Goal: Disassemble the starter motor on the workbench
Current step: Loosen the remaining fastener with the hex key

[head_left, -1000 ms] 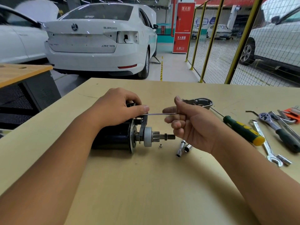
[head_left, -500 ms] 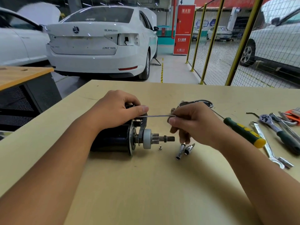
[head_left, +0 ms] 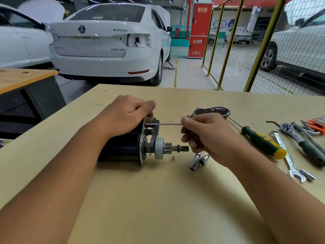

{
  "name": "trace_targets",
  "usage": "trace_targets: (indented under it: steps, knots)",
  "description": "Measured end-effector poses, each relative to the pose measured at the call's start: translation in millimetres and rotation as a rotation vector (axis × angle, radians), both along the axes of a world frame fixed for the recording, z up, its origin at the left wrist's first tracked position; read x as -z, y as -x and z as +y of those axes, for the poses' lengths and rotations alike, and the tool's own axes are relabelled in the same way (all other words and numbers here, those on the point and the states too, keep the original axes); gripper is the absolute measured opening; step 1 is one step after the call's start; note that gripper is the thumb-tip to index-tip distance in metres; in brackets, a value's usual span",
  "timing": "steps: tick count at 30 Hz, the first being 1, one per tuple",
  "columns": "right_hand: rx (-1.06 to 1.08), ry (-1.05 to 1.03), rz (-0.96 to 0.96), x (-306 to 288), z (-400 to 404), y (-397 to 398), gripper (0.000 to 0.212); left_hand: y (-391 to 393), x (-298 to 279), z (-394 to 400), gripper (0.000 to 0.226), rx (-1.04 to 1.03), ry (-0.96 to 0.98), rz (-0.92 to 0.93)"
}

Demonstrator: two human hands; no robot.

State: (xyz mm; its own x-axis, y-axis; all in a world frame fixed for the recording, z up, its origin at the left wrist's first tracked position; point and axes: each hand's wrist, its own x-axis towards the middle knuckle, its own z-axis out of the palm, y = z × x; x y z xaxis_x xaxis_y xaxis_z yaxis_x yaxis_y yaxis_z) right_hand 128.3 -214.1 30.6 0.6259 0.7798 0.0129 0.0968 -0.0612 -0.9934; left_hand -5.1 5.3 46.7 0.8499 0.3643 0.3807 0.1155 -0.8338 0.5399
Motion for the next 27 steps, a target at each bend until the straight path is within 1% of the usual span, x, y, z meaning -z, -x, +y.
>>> trace_targets:
  steps: [3,5,6,7,9,10,12,14,16,19,21,22,23,26,27]
  knots:
    - [0.009,-0.021,-0.175,0,0,0,0.019,0,1,1,0.052,-0.001,0.004,-0.013]
    - [0.035,-0.063,-0.343,-2,0,0,0.008,0,2,2,0.051,-0.004,-0.003,-0.014]
    - [0.051,-0.095,-0.403,-2,0,1,0.008,0,2,2,0.051,-0.004,-0.005,-0.017]
    - [0.066,-0.125,-0.438,-1,1,2,0.014,0,1,1,0.052,-0.004,-0.008,-0.019]
    - [0.091,-0.173,-0.439,1,3,3,0.032,0,1,1,0.054,0.001,-0.008,-0.019]
    - [0.098,-0.186,-0.422,1,4,3,0.033,0,1,0,0.055,0.003,-0.008,-0.019]
    - [0.101,-0.172,-0.416,1,4,1,0.020,-1,1,0,0.061,0.007,-0.018,-0.019]
    - [0.081,-0.094,-0.470,0,1,-2,0.017,-1,0,-1,0.071,0.011,-0.035,-0.012]
    - [0.038,-0.017,-0.533,0,-3,-5,0.021,-1,1,0,0.078,0.019,-0.053,-0.009]
    - [0.009,0.007,-0.641,2,-3,-7,0.035,-1,2,2,0.080,0.024,-0.057,-0.017]
    - [0.032,-0.005,-0.681,2,-1,-6,0.035,-2,2,3,0.082,0.020,-0.054,-0.013]
    - [0.033,-0.029,-0.641,2,-1,-5,0.031,-2,2,3,0.082,0.019,-0.050,-0.014]
    - [0.025,-0.064,-0.543,1,-1,-4,0.028,-2,3,3,0.079,0.019,-0.048,-0.018]
    - [-0.053,-0.173,-0.059,-5,-3,0,0.027,-2,3,3,0.075,0.015,-0.041,-0.015]
    - [-0.075,-0.183,0.074,-9,-3,2,0.025,-1,3,3,0.076,0.014,-0.039,-0.013]
